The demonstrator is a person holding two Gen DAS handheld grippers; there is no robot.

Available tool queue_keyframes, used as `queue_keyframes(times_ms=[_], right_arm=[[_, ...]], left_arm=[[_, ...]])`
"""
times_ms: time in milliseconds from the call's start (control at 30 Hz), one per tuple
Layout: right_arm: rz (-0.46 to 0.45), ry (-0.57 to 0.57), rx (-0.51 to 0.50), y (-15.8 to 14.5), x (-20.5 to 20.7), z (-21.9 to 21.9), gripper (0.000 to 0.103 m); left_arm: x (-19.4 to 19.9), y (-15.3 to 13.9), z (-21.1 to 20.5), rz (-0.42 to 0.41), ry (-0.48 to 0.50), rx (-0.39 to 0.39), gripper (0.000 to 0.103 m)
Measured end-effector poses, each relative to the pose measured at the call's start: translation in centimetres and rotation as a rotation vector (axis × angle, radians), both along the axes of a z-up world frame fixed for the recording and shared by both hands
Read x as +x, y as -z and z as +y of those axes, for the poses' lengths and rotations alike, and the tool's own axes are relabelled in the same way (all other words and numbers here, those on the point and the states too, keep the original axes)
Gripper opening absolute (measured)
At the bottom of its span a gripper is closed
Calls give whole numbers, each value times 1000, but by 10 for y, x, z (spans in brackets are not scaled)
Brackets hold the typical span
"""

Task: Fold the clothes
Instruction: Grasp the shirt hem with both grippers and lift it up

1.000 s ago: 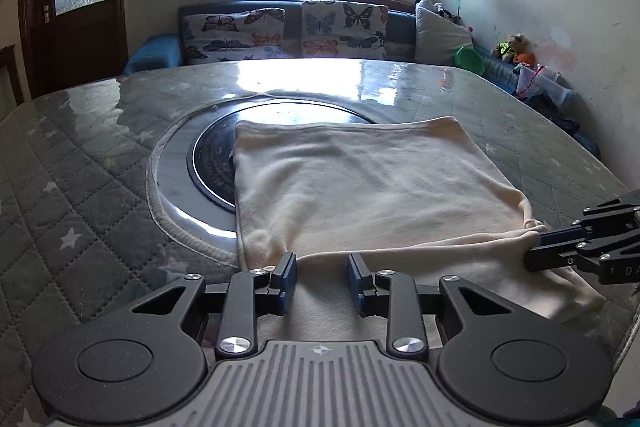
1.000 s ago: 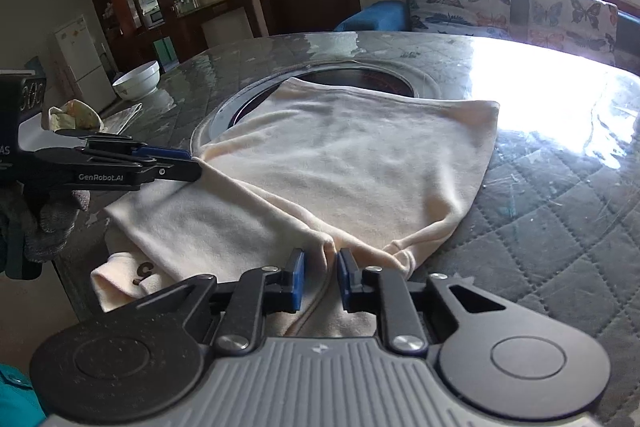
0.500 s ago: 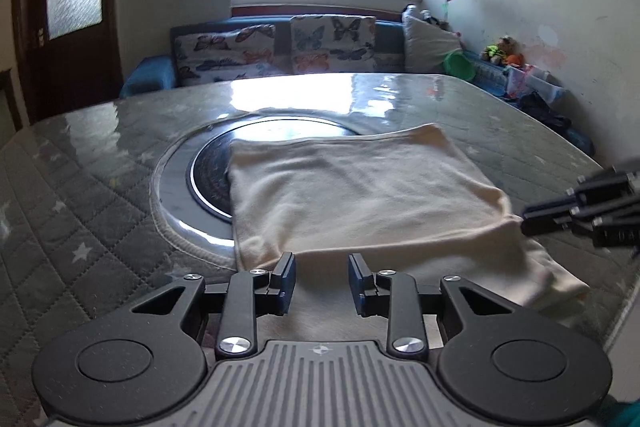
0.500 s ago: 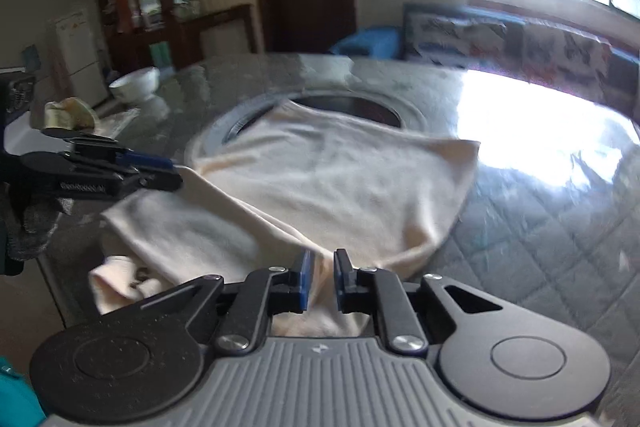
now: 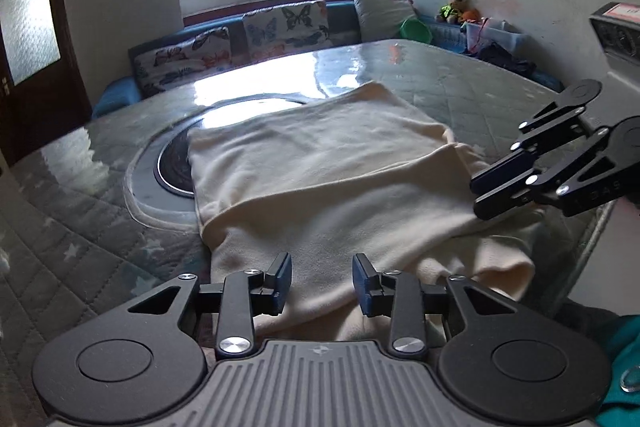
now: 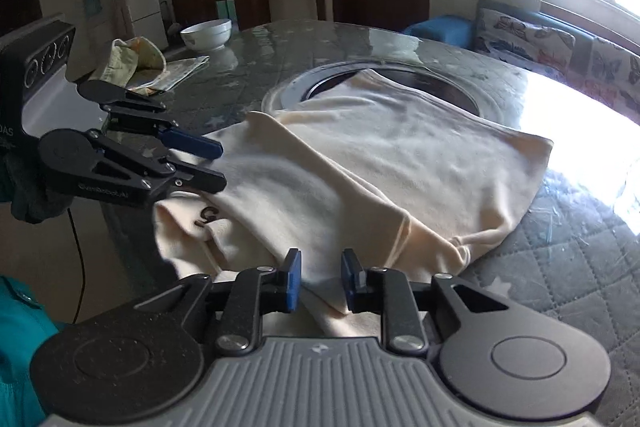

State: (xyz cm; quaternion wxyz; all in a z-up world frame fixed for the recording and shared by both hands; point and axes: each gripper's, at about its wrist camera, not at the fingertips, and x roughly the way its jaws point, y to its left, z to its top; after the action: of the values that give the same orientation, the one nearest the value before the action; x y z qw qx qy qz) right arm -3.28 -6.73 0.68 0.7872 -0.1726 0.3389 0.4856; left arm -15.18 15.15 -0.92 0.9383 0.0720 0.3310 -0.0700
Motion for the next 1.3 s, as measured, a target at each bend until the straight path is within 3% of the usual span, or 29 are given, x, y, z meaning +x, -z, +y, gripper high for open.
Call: queue_keyframes(times_ms=[200,400,633,667,700,800,867,967,1067,1167,1200,1300], right_arm=[[-25,-23,-5,-6,-7,-3,32],[-62,-69,-39,-16,-16,-11,39],[-93,-124,-87,-16,-28,-16,53],[-101,-133,-89,-16,-30,-16,55],[-109,-143,-92,-16,-32,-16,58],[-132,-172,-100,-16,-38,-18,66],[-148,-191,-105,-16,-41,-19,72],[-188,-209,-92,-12,-44,-14,73],[-212,-200,-77,-6,-40,-6,70],[-193,-163,-73,3,-29,3,58],[-182,-148,-73,6,-24,6,45],[-142,-113,-50,6,-12,8,21]], left_arm=[[-30,-4,-3,-9,72,127,36],[-56,3,-15,-35,208,249,36],[-48,24,-40,-101,295,330,36],[-46,25,-42,-110,295,328,33],[-43,24,-42,-119,292,319,22],[-35,18,-38,-147,274,283,13],[-28,9,-33,-159,252,245,10],[-12,-3,-22,-159,206,168,9],[1,-10,-15,-156,177,106,9],[12,-13,-10,-153,159,61,9],[14,-13,-9,-150,156,52,9],[9,-10,-8,-144,159,66,13]])
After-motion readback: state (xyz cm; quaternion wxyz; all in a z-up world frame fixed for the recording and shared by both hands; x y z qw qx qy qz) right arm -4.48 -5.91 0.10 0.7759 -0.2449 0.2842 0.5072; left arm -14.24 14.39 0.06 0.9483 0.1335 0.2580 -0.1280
